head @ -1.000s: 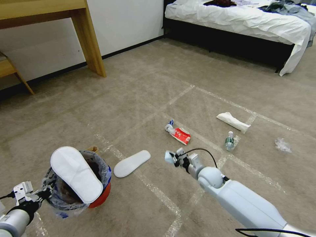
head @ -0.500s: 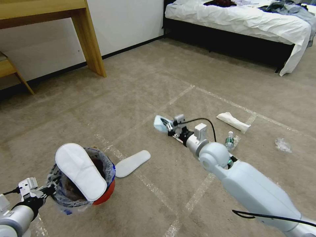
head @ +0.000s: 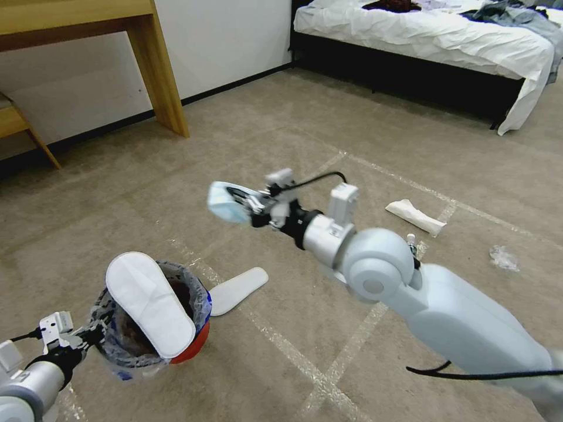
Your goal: Pick up the trash bin and place the garbage on the floor into it.
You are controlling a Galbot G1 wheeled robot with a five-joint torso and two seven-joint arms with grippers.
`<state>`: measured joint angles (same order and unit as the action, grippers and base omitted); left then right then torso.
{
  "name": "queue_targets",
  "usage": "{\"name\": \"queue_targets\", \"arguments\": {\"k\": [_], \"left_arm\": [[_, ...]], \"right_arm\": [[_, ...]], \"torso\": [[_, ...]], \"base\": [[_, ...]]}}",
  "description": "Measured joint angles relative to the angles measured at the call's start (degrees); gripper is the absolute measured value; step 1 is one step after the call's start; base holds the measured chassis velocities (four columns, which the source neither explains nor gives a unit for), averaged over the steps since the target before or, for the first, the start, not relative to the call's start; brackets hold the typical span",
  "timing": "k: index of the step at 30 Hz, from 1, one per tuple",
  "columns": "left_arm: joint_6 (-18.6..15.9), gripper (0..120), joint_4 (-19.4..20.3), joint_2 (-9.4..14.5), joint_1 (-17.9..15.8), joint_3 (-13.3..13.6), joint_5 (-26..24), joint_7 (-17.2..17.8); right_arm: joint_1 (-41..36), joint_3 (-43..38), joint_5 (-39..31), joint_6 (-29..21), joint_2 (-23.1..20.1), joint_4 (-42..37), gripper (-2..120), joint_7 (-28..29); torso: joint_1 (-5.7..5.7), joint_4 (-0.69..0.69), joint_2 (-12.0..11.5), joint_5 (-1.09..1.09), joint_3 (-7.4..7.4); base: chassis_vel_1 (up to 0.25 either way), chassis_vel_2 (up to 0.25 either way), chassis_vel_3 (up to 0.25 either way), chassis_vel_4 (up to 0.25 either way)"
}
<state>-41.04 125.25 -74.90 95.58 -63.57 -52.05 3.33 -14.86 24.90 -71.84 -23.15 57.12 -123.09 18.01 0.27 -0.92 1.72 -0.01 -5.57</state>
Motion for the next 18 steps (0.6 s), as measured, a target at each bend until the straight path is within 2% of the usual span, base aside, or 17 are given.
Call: {"name": "queue_targets", "arguments": {"k": [5, 7, 8, 9, 13, 16, 18], "left_arm": [[0.0, 1, 0.0, 0.0, -0.2, 0.2, 0.1, 0.0], [-0.1, 1, 0.0, 0.1, -0.3, 0.3, 0.2, 0.0], [-0.1, 1, 0.0, 0.1, -0.3, 0.3, 0.2, 0.0], [-0.1, 1, 0.0, 0.2, -0.3, 0.4, 0.2, 0.0], [-0.1, 1, 0.0, 0.2, -0.6, 0.5, 0.2, 0.0], [-0.1, 1, 0.0, 0.2, -0.7, 0.5, 0.2, 0.0], [-0.1, 1, 0.0, 0.6, -1.1, 0.4, 0.1, -0.1]], "right_arm": [[5.1, 6.1, -3.8, -1.5, 3.0, 0.3, 0, 3.6], [7.8, 9.9, -6.3, -3.3, 6.9, 1.4, 0, 6.5], [7.8, 9.9, -6.3, -3.3, 6.9, 1.4, 0, 6.5], [9.0, 11.4, -7.5, -4.9, 9.2, 2.1, 0, 8.3], [11.9, 14.9, -9.7, -8.6, 12.8, 4.6, 0, 11.8], [12.6, 15.9, -10.3, -9.8, 13.5, 5.6, 0, 12.8], [13.3, 18.1, -11.4, -12.1, 14.9, 7.1, 0, 15.7]], "torso": [[0.0, -0.01, 0.0, -0.01, 0.0], [0.0, 0.0, 0.0, 0.0, 0.0], [0.0, 0.0, 0.0, 0.0, 0.0], [0.0, 0.01, 0.0, 0.0, 0.0], [0.0, 0.01, 0.0, 0.0, 0.0], [0.0, 0.0, 0.0, 0.0, 0.0], [0.0, 0.0, 0.0, 0.0, 0.0]], "base": [[0.0, 0.0, 0.0, 0.0], [0.0, 0.0, 0.0, 0.0], [0.0, 0.0, 0.0, 0.0], [0.0, 0.0, 0.0, 0.0], [0.0, 0.0, 0.0, 0.0], [0.0, 0.0, 0.0, 0.0], [0.0, 0.0, 0.0, 0.0]]}}
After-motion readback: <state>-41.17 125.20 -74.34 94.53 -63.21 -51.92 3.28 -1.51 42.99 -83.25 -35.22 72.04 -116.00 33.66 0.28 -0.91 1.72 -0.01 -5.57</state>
